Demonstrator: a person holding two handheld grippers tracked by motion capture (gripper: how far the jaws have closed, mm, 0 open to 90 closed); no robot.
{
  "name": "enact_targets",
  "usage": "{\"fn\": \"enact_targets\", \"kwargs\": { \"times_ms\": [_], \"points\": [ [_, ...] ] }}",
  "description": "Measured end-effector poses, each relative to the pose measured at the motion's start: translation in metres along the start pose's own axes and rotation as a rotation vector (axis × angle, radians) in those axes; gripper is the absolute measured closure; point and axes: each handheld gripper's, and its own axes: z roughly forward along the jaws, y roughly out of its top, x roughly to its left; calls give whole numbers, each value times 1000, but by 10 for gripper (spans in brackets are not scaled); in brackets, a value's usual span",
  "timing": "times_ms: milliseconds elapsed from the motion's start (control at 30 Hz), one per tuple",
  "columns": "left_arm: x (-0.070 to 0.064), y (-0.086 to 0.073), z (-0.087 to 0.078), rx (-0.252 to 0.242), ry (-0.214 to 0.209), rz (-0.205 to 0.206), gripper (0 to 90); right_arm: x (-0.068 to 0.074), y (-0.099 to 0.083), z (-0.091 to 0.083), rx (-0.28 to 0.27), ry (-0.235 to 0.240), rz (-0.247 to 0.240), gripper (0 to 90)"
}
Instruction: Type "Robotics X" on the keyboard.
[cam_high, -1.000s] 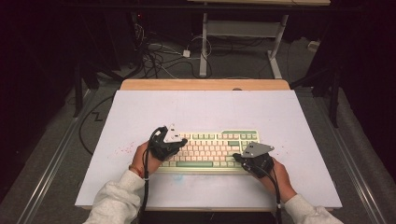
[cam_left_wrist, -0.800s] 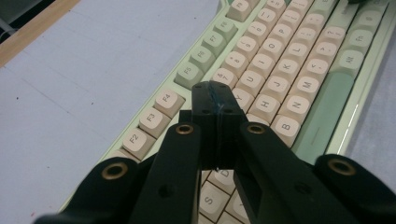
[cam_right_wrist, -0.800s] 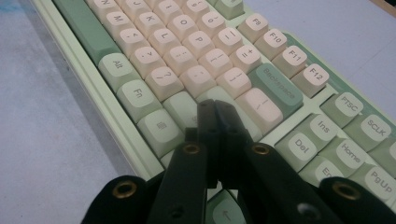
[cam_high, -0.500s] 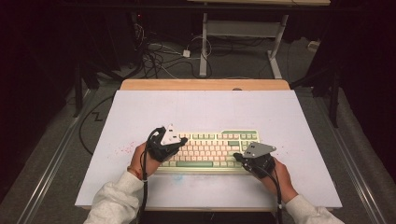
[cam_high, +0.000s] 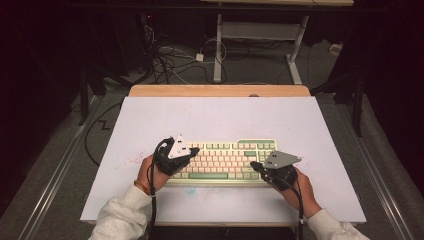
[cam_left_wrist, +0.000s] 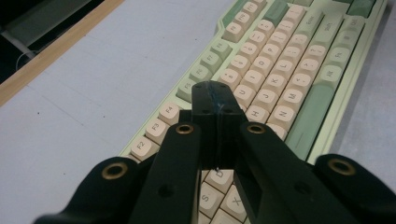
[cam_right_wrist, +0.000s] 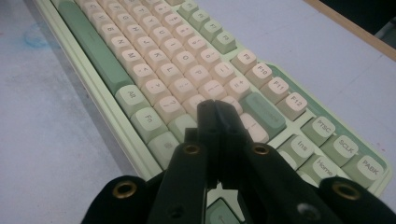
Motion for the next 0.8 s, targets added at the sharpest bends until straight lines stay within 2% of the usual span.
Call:
{"fn": "enact_targets", "kwargs": {
  "times_ms": [367,400,700,800],
  "points": [
    [0,-11,-11,-20,23,8,877,-2,6,-2,-16,6,4,900],
    [0,-12,-13,-23,26,5,877,-2,8,-1,-18,8,-10,900],
    [0,-29,-26,-35,49,-7,877,-2,15,4,-17,20,-12,900],
    [2,-35,-30,-28,68,-3,877,-4,17,6,-15,22,-12,900]
  ]
}}
